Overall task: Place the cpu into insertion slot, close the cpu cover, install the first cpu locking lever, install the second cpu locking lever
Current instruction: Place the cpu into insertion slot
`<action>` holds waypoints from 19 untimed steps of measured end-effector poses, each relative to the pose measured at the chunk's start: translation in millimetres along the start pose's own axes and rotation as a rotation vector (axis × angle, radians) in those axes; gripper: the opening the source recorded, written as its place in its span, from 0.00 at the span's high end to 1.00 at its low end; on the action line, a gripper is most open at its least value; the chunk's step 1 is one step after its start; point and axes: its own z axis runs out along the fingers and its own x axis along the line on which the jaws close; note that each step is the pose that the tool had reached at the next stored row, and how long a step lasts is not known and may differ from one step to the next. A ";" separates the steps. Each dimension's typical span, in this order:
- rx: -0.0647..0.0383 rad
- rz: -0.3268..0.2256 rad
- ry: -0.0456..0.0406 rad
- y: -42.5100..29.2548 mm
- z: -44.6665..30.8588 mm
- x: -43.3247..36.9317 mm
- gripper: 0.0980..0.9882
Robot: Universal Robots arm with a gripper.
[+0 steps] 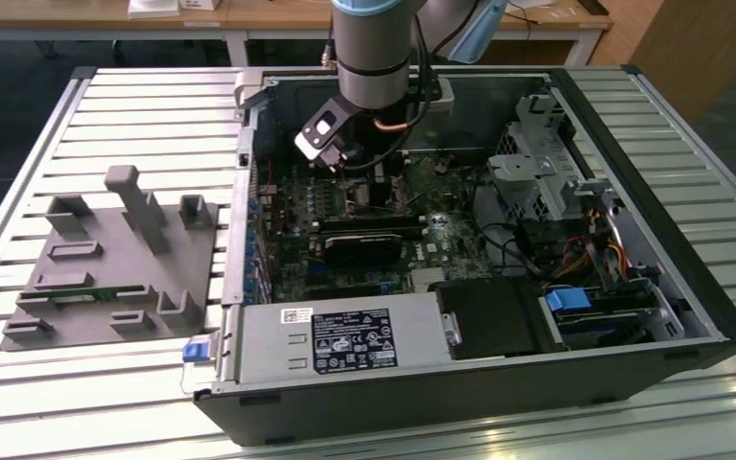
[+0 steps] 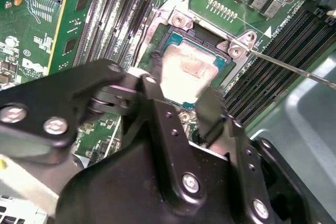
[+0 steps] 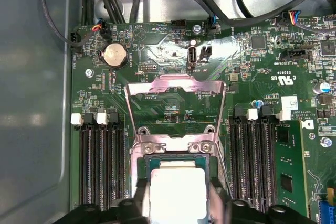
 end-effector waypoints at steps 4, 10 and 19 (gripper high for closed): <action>0.000 0.000 -0.0006 0.0 0.0 0.0 0.65; 0.000 0.000 -0.0015 0.0 0.0 0.0 0.91; 0.000 0.000 -0.0027 0.3 -3.6 0.2 0.99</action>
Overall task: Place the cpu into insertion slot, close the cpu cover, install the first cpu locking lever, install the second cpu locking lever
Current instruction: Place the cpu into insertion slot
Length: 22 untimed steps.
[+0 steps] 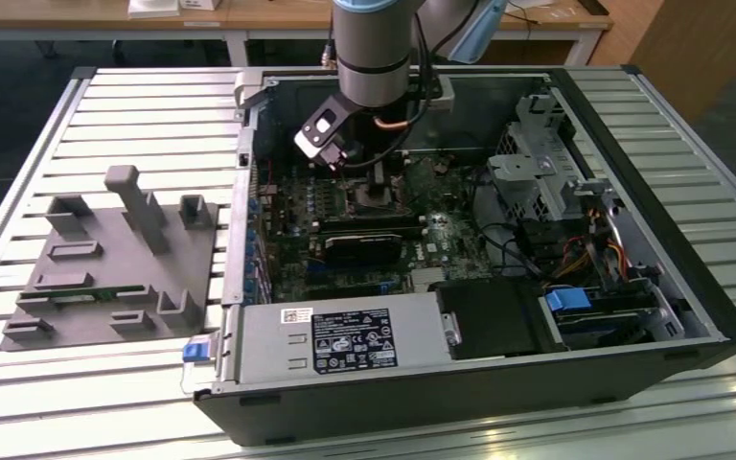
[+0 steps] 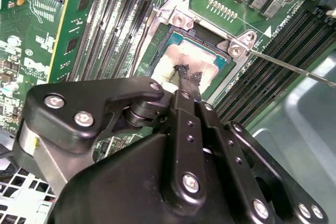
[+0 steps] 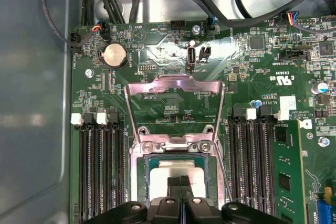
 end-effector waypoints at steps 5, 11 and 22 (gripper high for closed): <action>0.000 0.000 -0.0001 1.0 -11.4 0.6 0.99; 0.000 0.000 -0.0006 2.7 -29.8 1.6 0.99; 0.000 0.000 -0.0006 5.1 -56.0 3.0 0.99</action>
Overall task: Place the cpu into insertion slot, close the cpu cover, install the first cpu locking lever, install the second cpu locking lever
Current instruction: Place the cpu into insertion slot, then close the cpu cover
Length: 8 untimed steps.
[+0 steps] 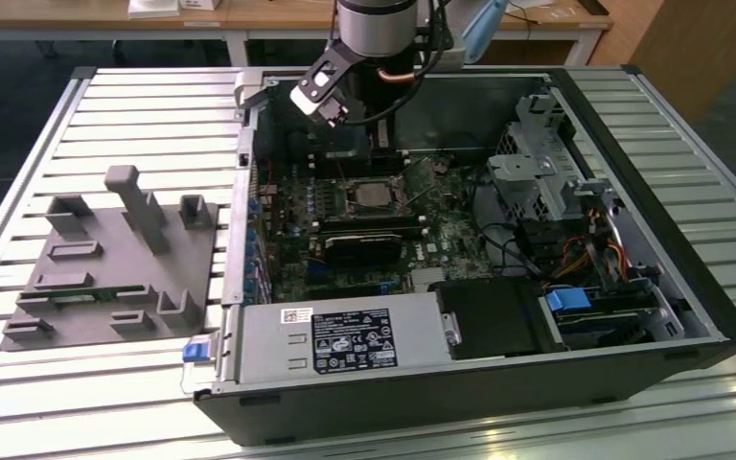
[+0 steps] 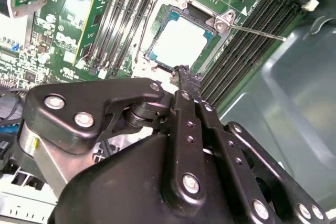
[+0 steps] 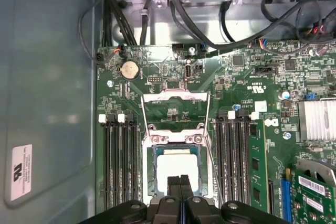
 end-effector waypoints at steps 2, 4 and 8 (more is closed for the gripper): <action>0.000 0.000 0.0002 0.0 0.1 0.0 0.99; 0.000 0.000 0.0000 0.0 0.0 0.0 0.99; 0.000 0.000 0.0000 0.0 0.0 0.0 0.99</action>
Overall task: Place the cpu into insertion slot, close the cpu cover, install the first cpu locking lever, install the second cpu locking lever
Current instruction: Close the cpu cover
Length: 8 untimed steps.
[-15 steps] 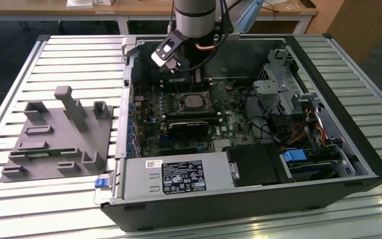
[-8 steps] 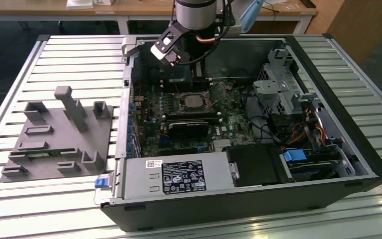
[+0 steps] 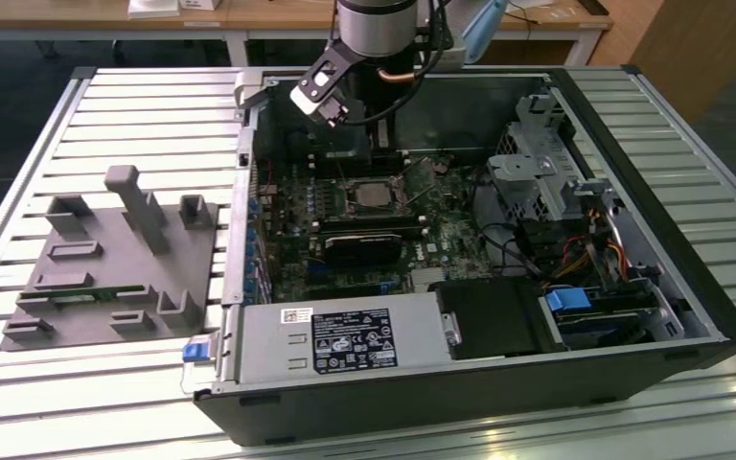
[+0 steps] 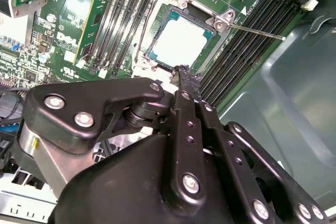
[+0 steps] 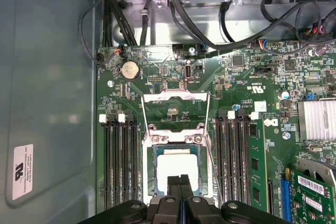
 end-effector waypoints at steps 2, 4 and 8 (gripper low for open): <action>0.000 0.000 0.0000 0.0 0.0 0.0 0.99; 0.000 0.000 0.0000 0.0 0.0 0.0 0.99; 0.000 0.000 -0.0002 1.8 0.1 0.1 0.99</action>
